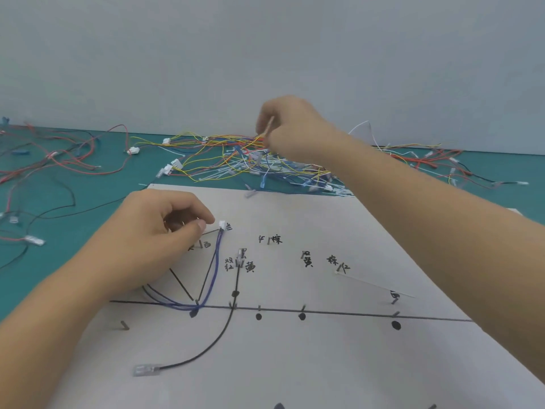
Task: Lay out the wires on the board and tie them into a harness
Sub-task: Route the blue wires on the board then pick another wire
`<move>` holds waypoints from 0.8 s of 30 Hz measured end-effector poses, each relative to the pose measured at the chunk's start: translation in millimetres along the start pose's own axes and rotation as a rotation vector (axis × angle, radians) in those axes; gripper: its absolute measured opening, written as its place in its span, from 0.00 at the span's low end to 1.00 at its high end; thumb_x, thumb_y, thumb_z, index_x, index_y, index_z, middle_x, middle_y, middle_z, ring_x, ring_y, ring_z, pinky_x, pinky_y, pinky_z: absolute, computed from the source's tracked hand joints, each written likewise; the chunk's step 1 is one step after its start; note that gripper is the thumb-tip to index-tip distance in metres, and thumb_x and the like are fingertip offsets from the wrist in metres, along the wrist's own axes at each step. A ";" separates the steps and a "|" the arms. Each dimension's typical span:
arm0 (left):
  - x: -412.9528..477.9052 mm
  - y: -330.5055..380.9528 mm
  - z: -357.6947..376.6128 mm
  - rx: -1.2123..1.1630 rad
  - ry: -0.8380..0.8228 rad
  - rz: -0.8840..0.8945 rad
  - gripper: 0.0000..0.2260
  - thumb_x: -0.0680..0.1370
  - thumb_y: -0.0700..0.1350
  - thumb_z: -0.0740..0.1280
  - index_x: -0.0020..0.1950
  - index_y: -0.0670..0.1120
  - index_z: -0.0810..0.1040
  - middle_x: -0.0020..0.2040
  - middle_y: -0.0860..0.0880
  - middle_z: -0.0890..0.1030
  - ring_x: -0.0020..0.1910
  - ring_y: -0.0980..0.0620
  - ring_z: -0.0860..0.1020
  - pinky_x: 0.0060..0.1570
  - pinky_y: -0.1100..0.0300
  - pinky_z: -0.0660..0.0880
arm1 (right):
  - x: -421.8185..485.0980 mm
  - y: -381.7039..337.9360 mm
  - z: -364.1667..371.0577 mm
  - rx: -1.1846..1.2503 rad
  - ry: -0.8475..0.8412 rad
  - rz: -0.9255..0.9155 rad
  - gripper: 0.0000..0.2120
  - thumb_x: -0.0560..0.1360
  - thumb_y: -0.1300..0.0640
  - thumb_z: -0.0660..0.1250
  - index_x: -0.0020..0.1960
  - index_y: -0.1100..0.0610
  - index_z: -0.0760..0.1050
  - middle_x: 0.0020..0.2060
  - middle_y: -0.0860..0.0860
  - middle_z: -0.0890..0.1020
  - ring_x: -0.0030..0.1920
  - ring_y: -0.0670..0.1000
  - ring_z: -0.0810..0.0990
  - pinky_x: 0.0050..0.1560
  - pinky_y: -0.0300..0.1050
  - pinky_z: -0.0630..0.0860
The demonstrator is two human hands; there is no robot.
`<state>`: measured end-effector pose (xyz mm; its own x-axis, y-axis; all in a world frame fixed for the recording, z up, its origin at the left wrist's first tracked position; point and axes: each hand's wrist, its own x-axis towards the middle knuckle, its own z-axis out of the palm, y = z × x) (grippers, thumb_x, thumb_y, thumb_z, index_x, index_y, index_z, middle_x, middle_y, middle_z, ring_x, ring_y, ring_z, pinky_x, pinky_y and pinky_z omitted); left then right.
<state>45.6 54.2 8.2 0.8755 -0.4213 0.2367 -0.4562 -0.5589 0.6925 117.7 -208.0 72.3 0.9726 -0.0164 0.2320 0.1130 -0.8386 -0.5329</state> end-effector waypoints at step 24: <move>177.2 54.2 119.2 0.495 -0.259 0.112 0.16 0.79 0.53 0.69 0.66 0.50 0.80 0.62 0.47 0.82 0.64 0.43 0.77 0.64 0.48 0.75 | -54.9 121.4 -6.2 -0.172 0.021 0.244 0.06 0.71 0.62 0.72 0.44 0.53 0.86 0.38 0.48 0.83 0.45 0.51 0.81 0.43 0.38 0.70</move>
<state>157.1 -135.9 6.4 0.7785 -0.6235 0.0721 -0.6186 -0.7429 0.2557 76.7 -312.3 -0.2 0.9621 -0.2387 0.1319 -0.1615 -0.8885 -0.4295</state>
